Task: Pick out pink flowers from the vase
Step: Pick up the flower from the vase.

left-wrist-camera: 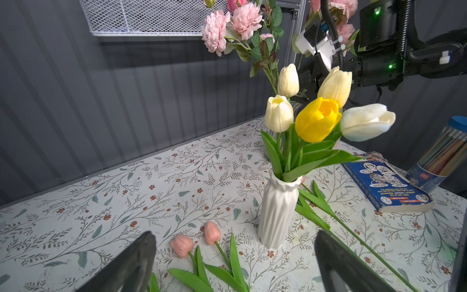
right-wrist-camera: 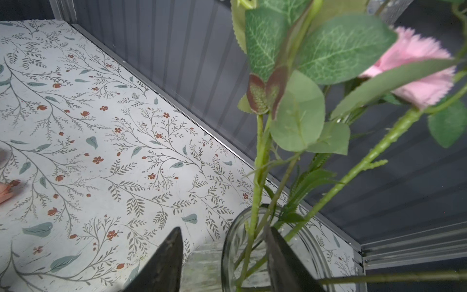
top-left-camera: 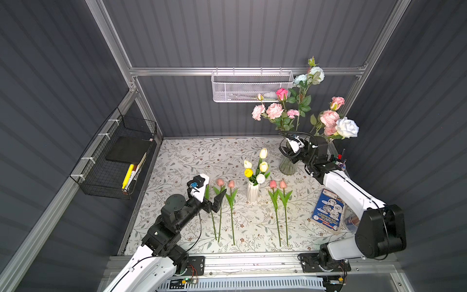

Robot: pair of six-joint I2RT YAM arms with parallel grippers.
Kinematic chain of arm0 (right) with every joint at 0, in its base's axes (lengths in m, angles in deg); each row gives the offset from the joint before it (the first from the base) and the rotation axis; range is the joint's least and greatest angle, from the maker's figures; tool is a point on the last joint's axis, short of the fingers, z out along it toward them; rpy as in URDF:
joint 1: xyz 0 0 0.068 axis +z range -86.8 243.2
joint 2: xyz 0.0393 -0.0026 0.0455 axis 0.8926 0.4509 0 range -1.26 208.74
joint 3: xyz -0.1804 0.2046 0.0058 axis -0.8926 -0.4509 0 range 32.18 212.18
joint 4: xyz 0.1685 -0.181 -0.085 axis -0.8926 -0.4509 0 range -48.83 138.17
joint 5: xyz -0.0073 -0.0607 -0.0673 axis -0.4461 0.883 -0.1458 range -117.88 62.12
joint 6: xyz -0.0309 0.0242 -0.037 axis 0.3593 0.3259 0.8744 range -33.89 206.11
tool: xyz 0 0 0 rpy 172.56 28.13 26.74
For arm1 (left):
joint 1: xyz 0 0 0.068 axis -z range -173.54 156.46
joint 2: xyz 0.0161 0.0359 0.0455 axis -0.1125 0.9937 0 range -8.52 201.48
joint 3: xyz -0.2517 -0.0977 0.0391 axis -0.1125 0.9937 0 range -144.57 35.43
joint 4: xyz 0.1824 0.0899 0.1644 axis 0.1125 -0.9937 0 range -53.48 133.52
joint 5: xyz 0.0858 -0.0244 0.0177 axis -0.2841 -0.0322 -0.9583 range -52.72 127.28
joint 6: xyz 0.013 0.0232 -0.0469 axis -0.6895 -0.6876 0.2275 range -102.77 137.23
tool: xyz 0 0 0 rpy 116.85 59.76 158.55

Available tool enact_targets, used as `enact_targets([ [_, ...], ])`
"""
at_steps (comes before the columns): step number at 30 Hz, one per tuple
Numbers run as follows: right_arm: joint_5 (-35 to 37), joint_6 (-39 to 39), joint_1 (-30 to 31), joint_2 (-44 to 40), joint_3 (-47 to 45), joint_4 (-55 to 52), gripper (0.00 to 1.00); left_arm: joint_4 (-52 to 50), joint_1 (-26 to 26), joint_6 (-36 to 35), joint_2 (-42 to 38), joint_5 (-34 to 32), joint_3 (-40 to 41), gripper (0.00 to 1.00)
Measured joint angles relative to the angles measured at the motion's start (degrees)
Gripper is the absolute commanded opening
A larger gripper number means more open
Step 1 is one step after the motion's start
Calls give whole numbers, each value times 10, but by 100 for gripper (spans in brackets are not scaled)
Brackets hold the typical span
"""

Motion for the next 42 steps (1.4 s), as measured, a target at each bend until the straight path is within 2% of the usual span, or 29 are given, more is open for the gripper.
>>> enact_targets([
  [29, 22, 1, -14, 70, 31, 51, 46, 24, 1, -8, -7, -3, 21, 99],
  [35, 23, -1, -14, 78, 39, 56, 39, 26, 4, -8, -7, -3, 21, 99],
  [42, 23, -6, -14, 93, 50, 58, 18, 26, 4, -8, -7, -3, 21, 99],
])
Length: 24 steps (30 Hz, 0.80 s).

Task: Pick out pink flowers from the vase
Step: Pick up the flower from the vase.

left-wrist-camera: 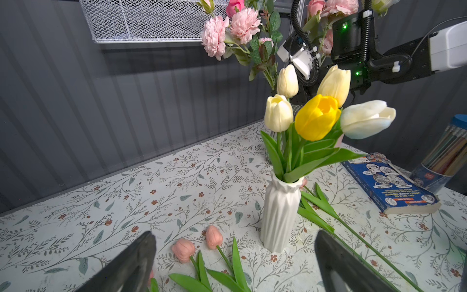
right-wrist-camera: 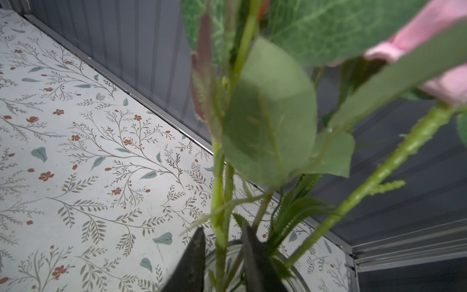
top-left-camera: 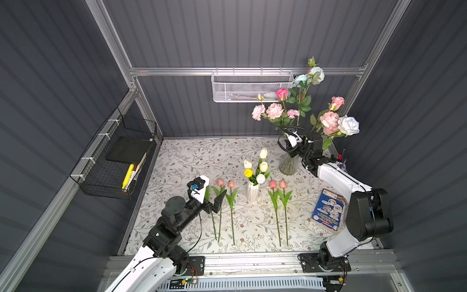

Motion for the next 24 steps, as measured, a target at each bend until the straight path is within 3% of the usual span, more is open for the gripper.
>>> enact_targets([
  [9, -3, -9, 0, 1, 0, 1, 8, 0, 0, 0, 0, 0, 0, 99],
  [14, -4, -10, 0, 1, 0, 1, 9, 4, 0, -3, -6, 0, 5, 99],
  [19, -4, -10, 0, 1, 6, -4, 1, 5, 0, -4, -6, 0, 8, 99],
  [24, -6, -11, 0, 1, 8, -7, 0, 12, 0, -4, -6, 0, 9, 99],
])
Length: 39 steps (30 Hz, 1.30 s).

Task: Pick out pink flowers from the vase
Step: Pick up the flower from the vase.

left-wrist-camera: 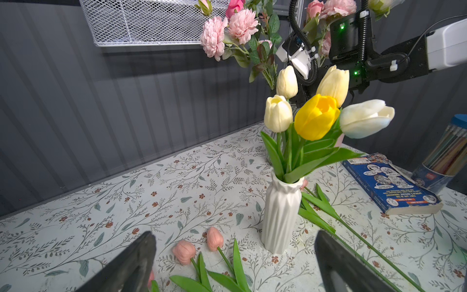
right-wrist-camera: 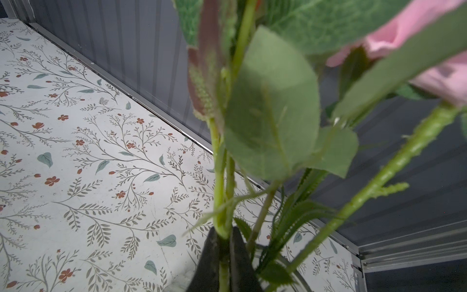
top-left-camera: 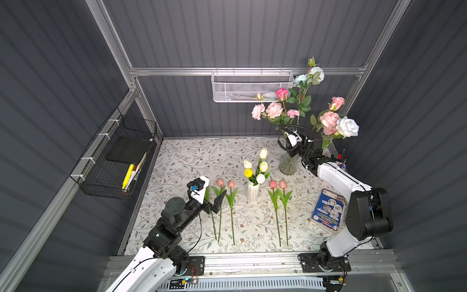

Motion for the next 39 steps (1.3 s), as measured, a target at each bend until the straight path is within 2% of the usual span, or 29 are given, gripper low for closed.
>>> enact_targets([
  [19, -25, -29, 0, -63, 27, 11, 0, 5, 0, 0, -6, 0, 2, 99],
  [29, -45, -37, 5, -87, 116, -21, 0, 5, 0, -5, -6, 0, 3, 100],
  [39, -40, -37, 47, -152, 217, -91, 0, 5, 0, -5, -5, 2, 3, 99],
])
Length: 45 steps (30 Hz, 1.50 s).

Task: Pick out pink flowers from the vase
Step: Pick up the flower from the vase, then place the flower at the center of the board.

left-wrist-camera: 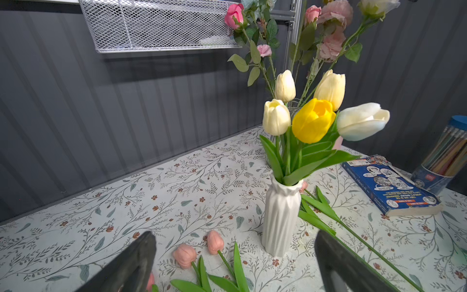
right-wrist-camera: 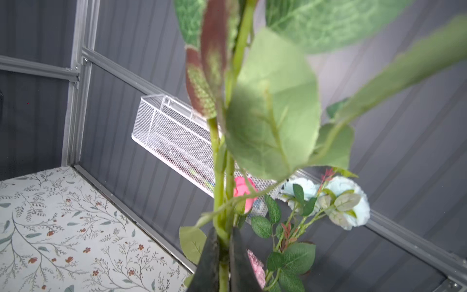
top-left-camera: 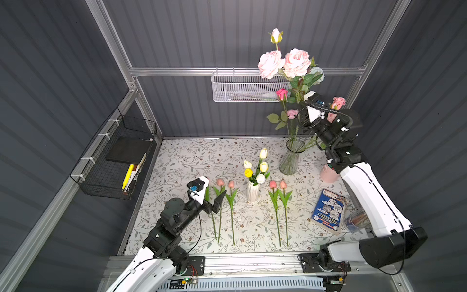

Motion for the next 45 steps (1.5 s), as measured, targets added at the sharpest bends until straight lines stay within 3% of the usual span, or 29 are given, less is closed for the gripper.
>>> enact_targets([
  [9, 47, -7, 88, -22, 89, -93, 0, 0, 0, 0, 3, 0, 0, 99],
  [15, 114, -91, 111, -52, 85, -198, 0, 0, 0, -2, 6, 0, 0, 99],
  [20, 161, -155, 127, -90, 55, -314, 0, 0, 0, -2, 9, 0, 0, 99],
  [29, 183, -245, 154, -125, -11, -453, 0, 0, 0, -6, 21, 0, 0, 99],
  [45, 152, -413, 162, -71, -149, -487, 0, 0, 0, -11, 25, 0, 0, 99],
])
